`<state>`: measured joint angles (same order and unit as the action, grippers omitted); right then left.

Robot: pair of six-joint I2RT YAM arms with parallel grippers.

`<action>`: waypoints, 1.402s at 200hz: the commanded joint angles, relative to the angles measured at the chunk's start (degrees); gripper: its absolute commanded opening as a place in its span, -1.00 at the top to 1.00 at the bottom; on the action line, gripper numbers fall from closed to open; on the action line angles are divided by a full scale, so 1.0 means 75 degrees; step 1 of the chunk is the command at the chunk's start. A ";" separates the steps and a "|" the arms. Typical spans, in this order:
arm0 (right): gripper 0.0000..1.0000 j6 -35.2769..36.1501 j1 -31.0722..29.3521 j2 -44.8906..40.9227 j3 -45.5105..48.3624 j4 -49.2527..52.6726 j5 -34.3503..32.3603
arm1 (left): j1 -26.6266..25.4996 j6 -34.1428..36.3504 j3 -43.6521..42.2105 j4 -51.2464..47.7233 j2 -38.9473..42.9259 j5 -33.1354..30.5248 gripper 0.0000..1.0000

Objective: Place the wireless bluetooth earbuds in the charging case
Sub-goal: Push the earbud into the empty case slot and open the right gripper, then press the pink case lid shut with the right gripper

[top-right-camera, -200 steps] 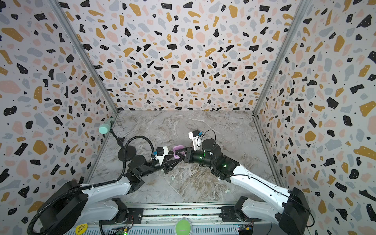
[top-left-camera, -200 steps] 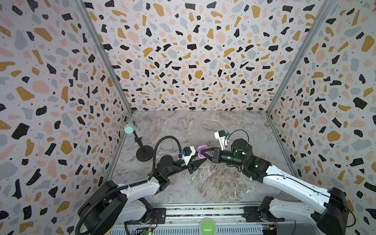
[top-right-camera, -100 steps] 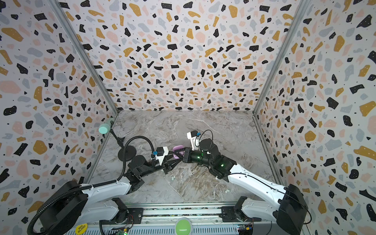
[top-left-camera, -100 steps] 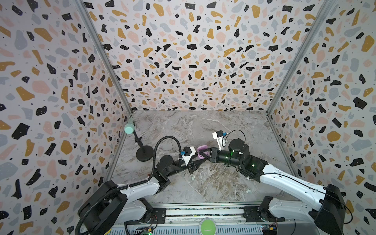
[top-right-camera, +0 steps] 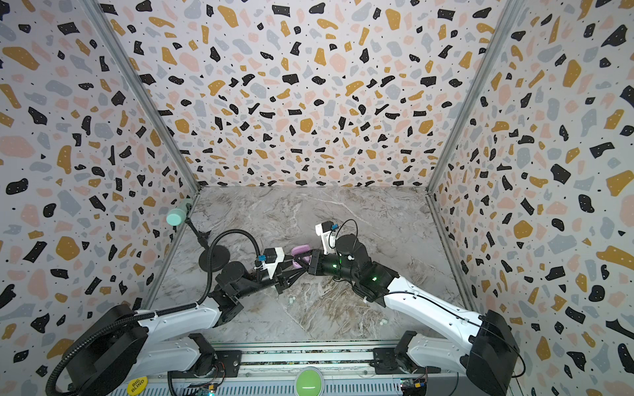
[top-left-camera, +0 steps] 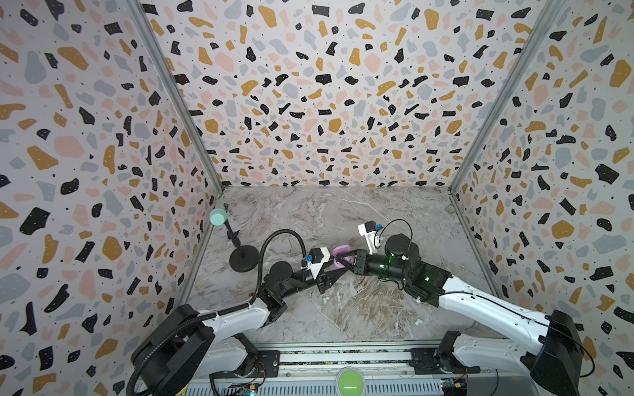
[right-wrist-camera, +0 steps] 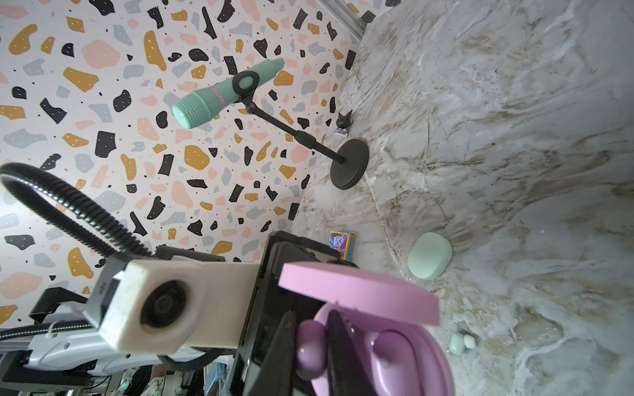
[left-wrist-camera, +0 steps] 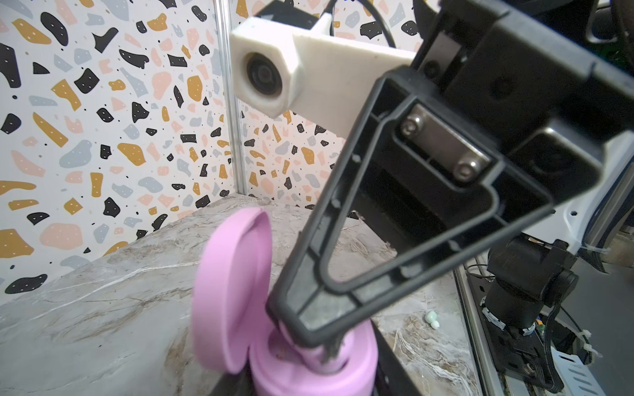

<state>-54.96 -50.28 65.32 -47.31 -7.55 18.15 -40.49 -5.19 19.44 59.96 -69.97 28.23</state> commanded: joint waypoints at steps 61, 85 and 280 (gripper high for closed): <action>0.31 0.0376 -0.0078 -0.0323 -0.0446 0.1039 -0.0547 | 0.0055 0.0047 0.0159 0.0502 0.0155 0.0104 0.81; 0.26 0.0470 -0.0078 -0.0432 -0.0638 0.1403 -0.0652 | 0.0055 0.0052 0.0150 0.0489 0.0168 0.0098 0.81; -0.22 0.2734 0.0698 0.1361 -0.4334 0.5216 -0.0738 | 0.0043 -0.0033 0.0161 0.0594 0.0084 0.0232 0.80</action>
<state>-38.89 -46.26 73.45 -75.88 26.35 11.29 -40.49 -5.21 19.44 59.31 -69.97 28.62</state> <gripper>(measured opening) 0.608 0.425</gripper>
